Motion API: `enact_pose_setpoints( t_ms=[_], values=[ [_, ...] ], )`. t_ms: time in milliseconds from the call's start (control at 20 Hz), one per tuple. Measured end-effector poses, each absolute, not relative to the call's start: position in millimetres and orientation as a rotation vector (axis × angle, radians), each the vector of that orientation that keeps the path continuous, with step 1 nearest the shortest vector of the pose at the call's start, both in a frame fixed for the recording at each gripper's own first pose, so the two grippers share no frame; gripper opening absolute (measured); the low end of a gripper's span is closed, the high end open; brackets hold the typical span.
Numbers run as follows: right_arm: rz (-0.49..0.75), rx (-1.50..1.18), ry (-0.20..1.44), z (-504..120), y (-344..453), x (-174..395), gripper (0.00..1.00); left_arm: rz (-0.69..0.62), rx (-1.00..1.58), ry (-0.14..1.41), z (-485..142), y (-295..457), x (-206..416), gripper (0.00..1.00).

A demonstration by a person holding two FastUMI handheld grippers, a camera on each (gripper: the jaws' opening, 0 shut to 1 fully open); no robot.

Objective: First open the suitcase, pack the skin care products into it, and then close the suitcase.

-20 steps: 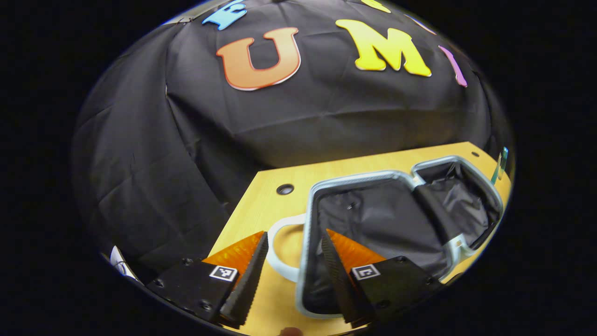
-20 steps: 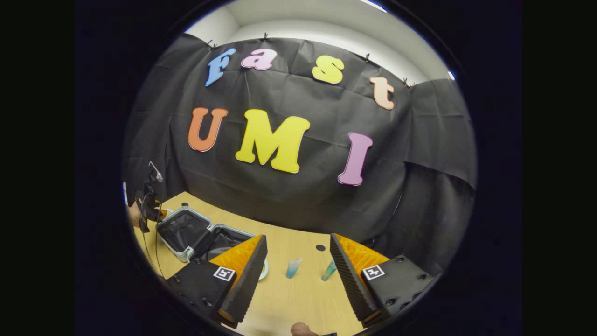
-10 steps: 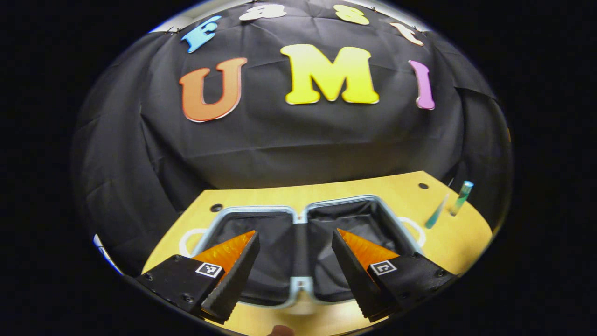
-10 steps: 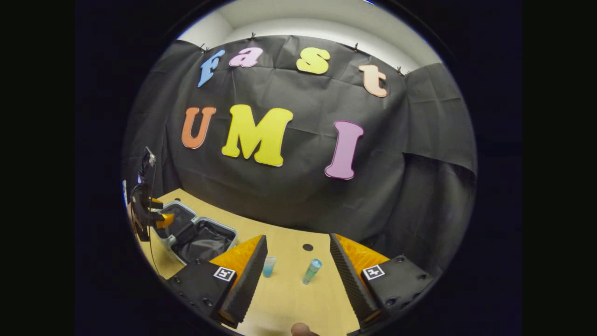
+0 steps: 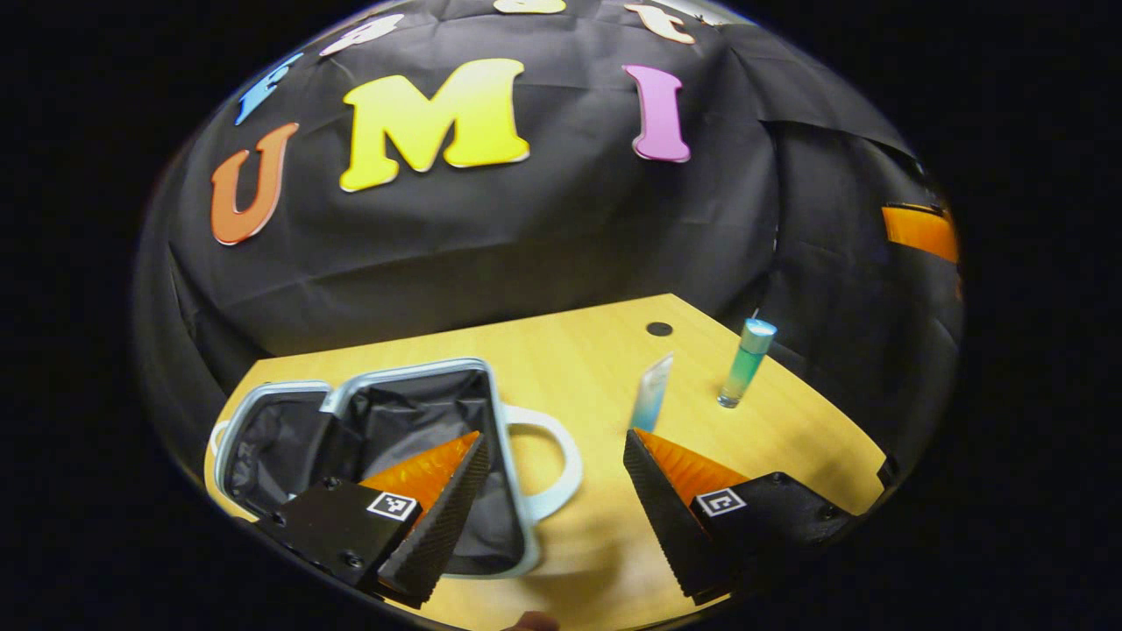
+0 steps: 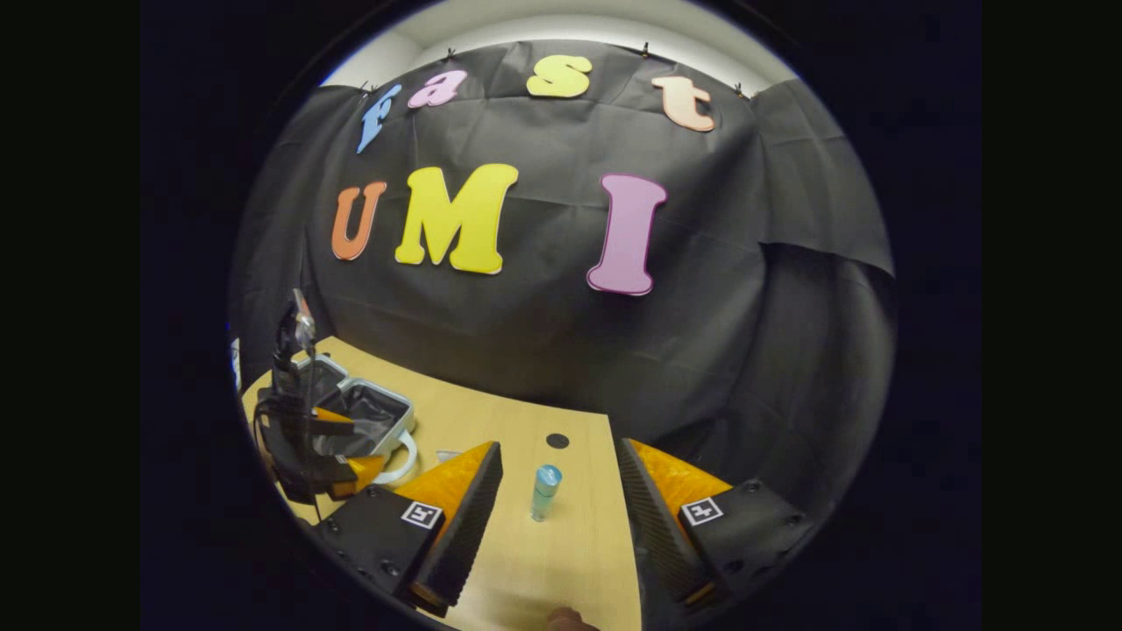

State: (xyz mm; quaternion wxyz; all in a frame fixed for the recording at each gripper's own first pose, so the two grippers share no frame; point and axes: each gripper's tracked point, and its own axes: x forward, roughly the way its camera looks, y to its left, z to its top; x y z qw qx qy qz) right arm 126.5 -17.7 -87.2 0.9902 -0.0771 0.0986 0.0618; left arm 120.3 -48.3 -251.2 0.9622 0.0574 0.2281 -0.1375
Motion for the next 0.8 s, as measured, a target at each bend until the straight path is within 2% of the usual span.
enact_pose_setpoints(
  t_ms=[250, 600, 700, 800],
  values=[
    [0.158, -0.151, 0.252, -111, -35, 147, 0.8, -0.325, 0.107, 0.528, -304, -120, 151, 0.99],
    [0.13, -0.13, 0.349, -152, -58, 158, 0.8, -0.271, 0.114, 0.591, -364, -134, 196, 0.99],
    [0.125, -0.132, 0.368, -162, -62, 157, 0.8, -0.248, 0.118, 0.583, -371, -133, 209, 0.98],
    [0.121, -0.144, 0.382, -174, -67, 156, 0.8, -0.221, 0.127, 0.58, -374, -131, 218, 0.9]
  ],
)
